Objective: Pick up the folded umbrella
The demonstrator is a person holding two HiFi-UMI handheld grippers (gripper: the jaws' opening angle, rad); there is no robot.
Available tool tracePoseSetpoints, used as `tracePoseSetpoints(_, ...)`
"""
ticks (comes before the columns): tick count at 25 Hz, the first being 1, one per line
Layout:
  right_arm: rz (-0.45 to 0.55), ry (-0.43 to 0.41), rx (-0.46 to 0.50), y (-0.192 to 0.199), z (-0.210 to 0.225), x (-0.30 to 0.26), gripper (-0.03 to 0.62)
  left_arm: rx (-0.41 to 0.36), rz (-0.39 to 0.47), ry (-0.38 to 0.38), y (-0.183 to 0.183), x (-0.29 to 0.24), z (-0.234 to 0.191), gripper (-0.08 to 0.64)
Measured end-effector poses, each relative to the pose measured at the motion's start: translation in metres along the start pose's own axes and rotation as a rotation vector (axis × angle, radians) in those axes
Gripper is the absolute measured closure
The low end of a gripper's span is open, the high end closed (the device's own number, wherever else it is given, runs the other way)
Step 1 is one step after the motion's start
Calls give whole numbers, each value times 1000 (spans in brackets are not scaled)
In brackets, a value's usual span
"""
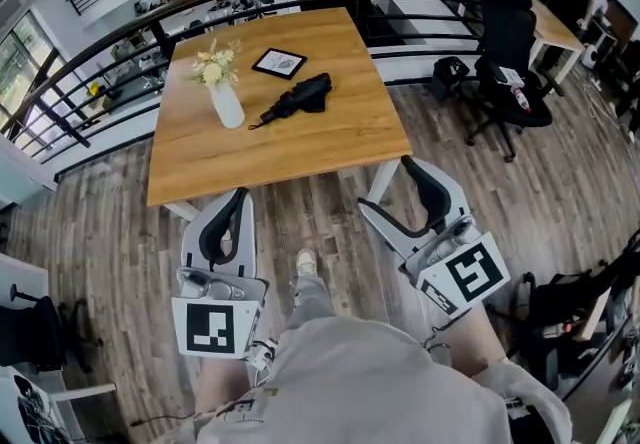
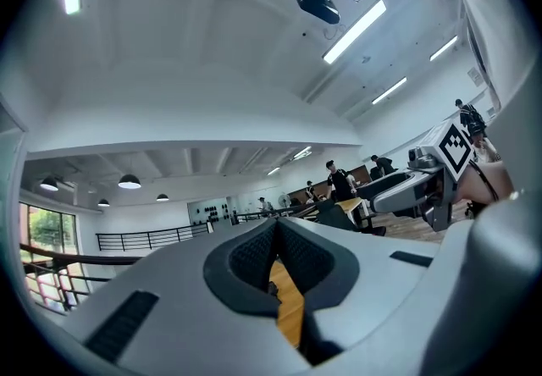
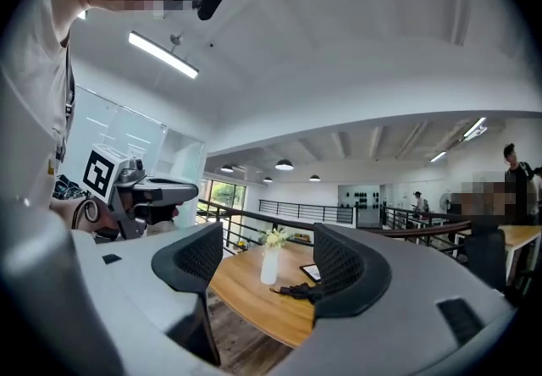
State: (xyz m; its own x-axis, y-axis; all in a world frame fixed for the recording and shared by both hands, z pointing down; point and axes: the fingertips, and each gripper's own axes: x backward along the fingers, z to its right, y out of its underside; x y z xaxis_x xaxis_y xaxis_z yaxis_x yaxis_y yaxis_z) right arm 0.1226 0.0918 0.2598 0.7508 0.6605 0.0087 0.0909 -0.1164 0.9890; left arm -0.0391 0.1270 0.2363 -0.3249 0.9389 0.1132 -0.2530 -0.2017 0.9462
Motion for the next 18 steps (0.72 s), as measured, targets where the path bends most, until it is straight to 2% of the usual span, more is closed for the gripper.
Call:
tracePoseSetpoints(3,-27,-47,12,4,11,-52,249,13,18,21,13,-35,-39,543)
tracePoseSetpoints(7,-89,-117,49,15,20,-127,249,44,-82,43,48,-82,-87,543)
tracePoseSetpoints(13,-160,-141,66,37,58,-241,250,73,-121,90,92,-154,-157,543)
tracePoseSetpoints(18,-226,-164,55,64,80,-304,250,98,-161,109,131,-196,-197,543)
